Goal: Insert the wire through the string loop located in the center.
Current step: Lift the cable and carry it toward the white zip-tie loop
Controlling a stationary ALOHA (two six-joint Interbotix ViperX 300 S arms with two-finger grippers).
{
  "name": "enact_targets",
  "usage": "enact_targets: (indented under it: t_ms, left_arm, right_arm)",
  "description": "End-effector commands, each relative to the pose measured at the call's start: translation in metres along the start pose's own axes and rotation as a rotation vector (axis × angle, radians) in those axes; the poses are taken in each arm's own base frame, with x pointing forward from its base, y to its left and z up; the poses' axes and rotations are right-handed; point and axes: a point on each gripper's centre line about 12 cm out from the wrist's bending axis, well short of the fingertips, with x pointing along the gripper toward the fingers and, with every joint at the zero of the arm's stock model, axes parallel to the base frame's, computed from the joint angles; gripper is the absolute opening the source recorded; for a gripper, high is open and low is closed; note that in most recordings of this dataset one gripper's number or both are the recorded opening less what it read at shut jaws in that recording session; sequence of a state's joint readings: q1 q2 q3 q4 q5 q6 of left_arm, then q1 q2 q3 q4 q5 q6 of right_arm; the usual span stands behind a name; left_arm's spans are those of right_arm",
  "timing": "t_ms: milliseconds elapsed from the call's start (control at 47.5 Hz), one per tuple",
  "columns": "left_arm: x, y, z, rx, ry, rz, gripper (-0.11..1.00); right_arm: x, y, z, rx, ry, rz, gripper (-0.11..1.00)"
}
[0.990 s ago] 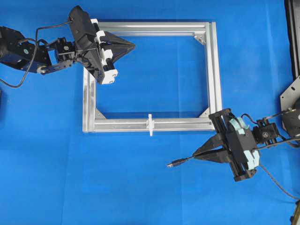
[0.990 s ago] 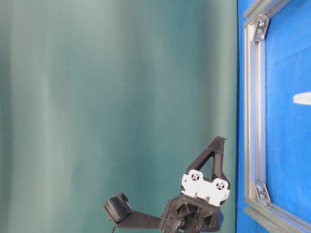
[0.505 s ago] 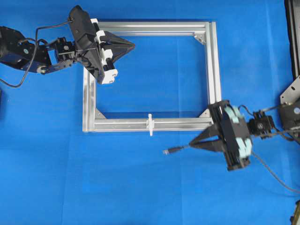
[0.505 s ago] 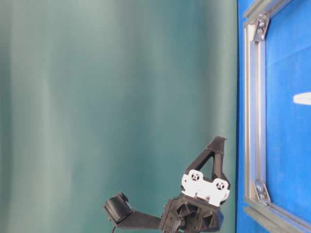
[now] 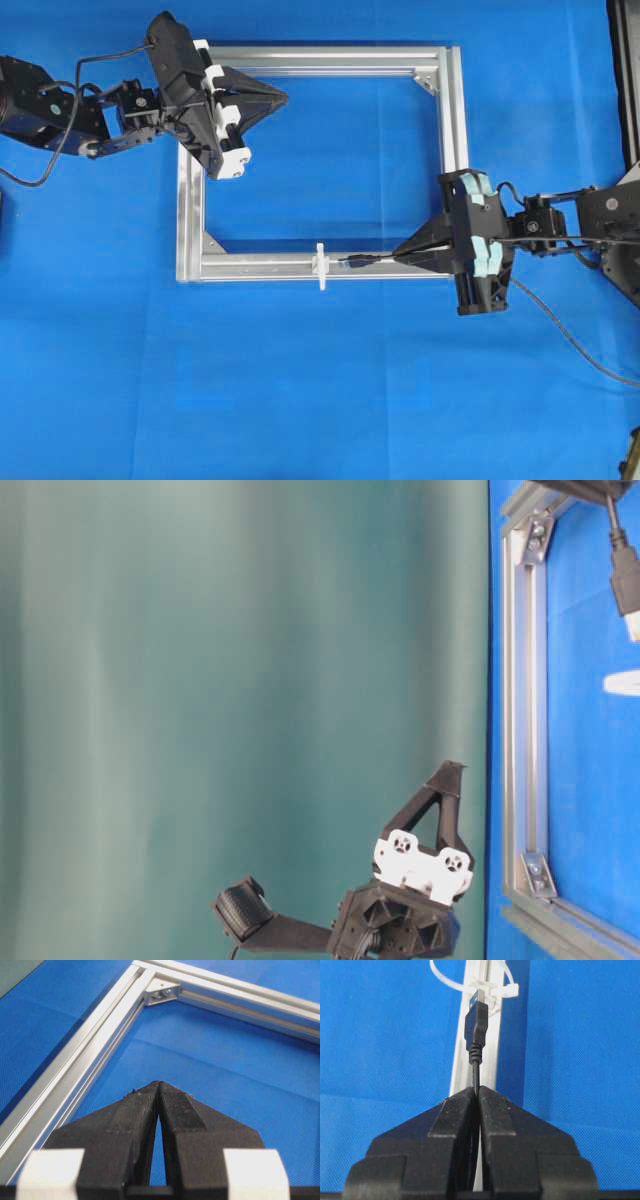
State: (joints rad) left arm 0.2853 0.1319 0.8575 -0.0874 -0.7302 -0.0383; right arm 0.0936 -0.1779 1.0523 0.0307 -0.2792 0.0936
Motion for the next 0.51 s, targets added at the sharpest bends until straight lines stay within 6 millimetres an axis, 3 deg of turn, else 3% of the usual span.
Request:
enact_targets:
  t_ms: [0,484]
  left_arm:
    - [-0.0023,-0.0004,0.0145,0.001,-0.047,-0.003,0.00]
    - [-0.0022,-0.0005,0.0143,0.002,-0.046,-0.004,0.00]
  right_arm:
    - [-0.0001,0.0002,0.0074,0.007,-0.035,0.001,-0.02]
    - [-0.0002,0.0003,0.0083,0.007,-0.043,0.002,-0.02]
